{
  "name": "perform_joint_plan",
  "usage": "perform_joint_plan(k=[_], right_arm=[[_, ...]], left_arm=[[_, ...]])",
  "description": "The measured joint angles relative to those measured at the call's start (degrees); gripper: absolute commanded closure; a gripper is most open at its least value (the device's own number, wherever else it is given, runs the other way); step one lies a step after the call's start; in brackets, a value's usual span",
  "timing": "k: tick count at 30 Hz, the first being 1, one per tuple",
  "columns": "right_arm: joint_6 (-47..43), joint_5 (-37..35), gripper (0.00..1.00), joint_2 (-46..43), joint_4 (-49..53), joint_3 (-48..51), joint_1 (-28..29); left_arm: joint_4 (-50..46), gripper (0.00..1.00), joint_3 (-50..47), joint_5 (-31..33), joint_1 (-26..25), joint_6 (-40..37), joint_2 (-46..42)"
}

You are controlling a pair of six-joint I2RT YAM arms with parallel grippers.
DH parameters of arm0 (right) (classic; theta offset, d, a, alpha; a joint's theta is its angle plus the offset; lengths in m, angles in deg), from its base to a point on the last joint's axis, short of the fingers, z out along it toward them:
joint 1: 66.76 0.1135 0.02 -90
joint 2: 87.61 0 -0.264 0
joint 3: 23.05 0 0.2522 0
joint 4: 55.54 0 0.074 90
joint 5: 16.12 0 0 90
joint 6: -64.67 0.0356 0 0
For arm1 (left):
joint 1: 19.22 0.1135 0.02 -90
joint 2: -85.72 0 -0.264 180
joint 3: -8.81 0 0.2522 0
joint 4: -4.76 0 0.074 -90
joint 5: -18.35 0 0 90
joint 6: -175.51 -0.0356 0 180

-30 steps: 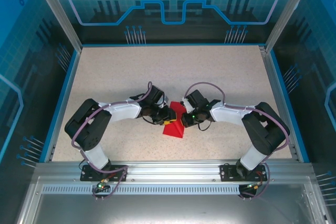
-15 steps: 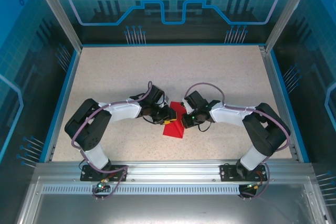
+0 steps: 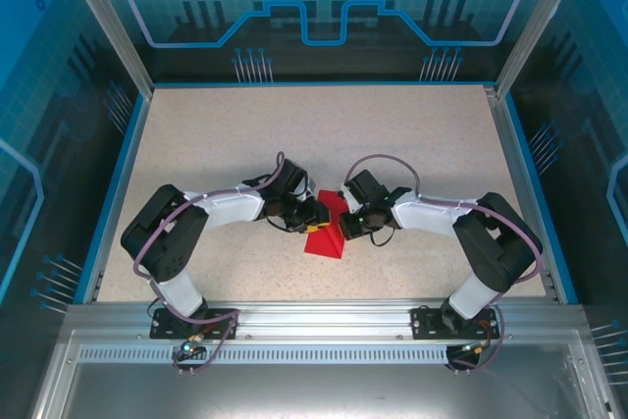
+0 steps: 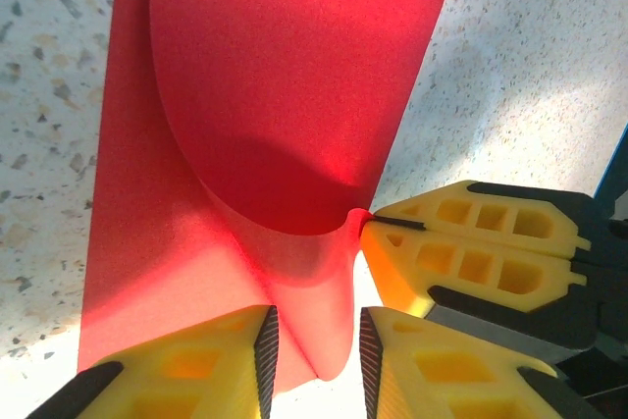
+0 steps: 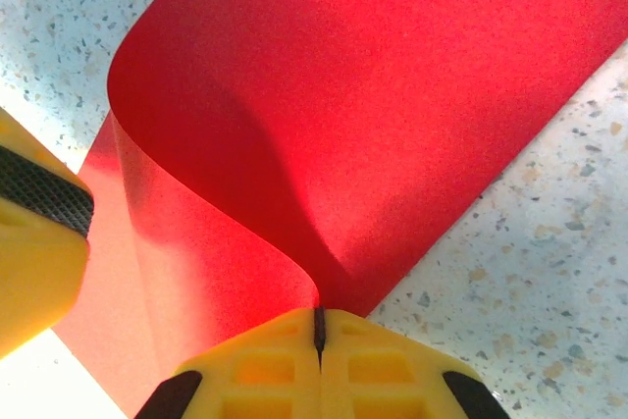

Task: Fold a paper plane with a square sheet of paper (pick it up from the middle)
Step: Fold the triangle a second time at the center of the table.

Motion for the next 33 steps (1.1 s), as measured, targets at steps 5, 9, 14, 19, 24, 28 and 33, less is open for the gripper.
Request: perform_joint_plan(k=[5,9,14,19,24,28,33], right_arm=[[0.0,0.0,0.95,0.5,0.0,-0.1,0.0],[0.0,0.0,0.95,0.6,0.0,-0.1,0.0],[0.0,0.0,0.95,0.6,0.0,-0.1,0.0],[0.0,0.0,0.95,0.6,0.0,-0.1,0.0],[0.0,0.0,0.95,0.6,0.0,-0.1,0.0],[0.0,0.0,0.95,0.6,0.0,-0.1,0.0],[0.0,0.0,0.95,0.6,-0.1,-0.1,0.0]], left_arm=[[0.0,0.74,0.0,0.0,0.0,0.0,0.0],[0.0,0.75,0.0,-0.2,0.0,0.1,0.0],[0.7,0.76,0.0,-0.4,0.0,1.4,0.0],[2.4,0.76,0.0,-0.3,-0.1,3.1,0.0],[4.2,0.76,-0.6,0.1,0.0,4.8,0.0],[5.0,0.76,-1.3,0.2,-0.1,5.9,0.0],[6.7,0.76,-1.4,0.2,0.0,6.2,-0.1]])
